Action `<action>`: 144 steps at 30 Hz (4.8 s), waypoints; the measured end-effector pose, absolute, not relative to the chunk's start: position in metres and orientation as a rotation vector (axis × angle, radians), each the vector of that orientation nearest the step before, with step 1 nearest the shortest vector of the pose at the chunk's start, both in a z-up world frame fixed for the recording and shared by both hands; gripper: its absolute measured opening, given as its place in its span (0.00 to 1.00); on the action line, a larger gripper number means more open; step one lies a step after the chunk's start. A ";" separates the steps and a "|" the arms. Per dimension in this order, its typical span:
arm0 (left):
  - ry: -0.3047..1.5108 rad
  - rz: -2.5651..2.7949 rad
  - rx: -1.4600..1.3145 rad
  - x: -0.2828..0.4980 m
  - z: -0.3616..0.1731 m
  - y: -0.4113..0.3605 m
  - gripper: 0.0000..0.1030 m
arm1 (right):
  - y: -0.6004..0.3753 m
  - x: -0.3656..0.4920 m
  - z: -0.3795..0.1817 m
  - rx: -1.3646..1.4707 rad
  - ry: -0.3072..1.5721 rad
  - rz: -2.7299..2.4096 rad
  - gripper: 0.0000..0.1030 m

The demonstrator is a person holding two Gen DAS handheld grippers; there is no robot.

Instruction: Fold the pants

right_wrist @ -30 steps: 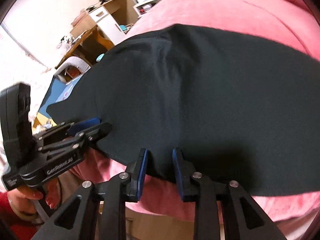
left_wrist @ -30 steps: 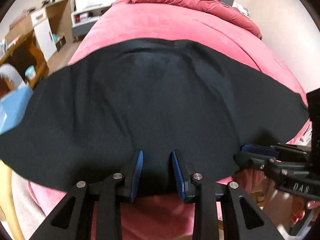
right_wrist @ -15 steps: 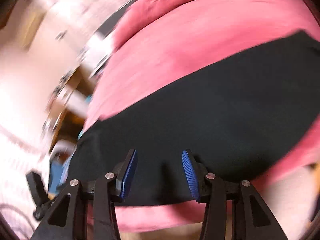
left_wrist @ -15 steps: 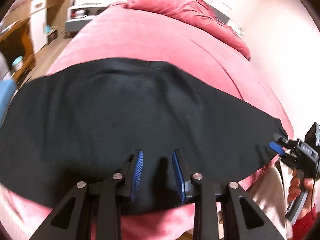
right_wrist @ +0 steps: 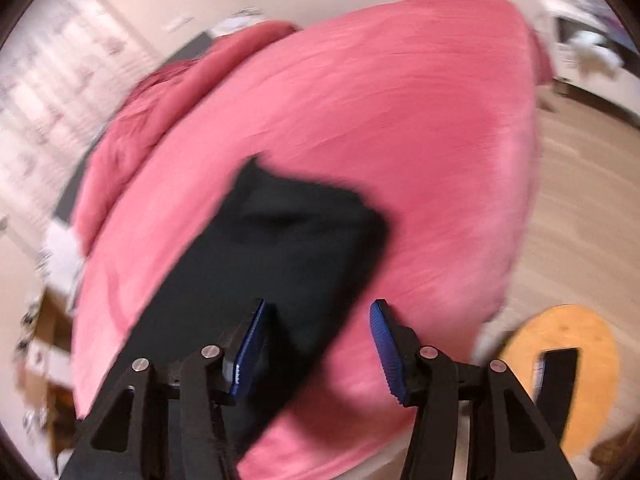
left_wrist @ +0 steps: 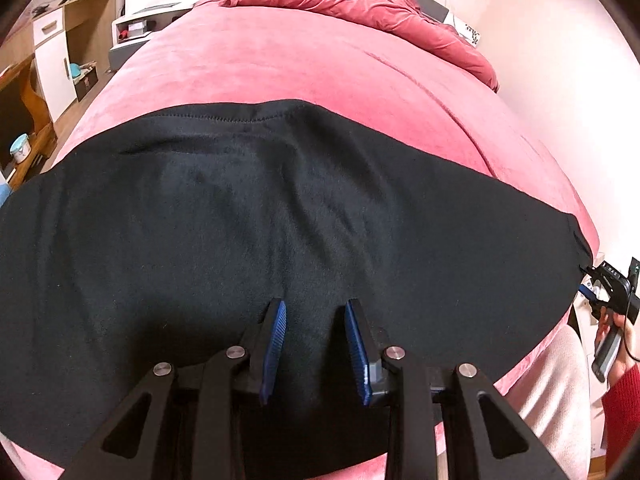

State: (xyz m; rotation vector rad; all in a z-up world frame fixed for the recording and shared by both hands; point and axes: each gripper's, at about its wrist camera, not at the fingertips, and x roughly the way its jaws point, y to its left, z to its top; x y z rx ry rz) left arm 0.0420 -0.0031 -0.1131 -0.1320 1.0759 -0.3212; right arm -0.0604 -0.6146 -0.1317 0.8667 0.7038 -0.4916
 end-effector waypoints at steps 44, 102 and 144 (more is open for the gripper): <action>0.990 -0.315 -0.319 0.020 -0.094 0.037 0.31 | -0.516 -0.015 0.036 0.783 0.421 -0.202 0.23; 1.098 -0.507 -0.441 0.055 -0.089 -0.014 0.43 | -0.363 -0.021 -0.069 0.433 0.759 -0.029 0.29; 1.035 -0.296 -0.656 -0.040 -0.087 0.099 0.25 | -0.265 0.001 -0.069 0.196 0.856 0.199 0.27</action>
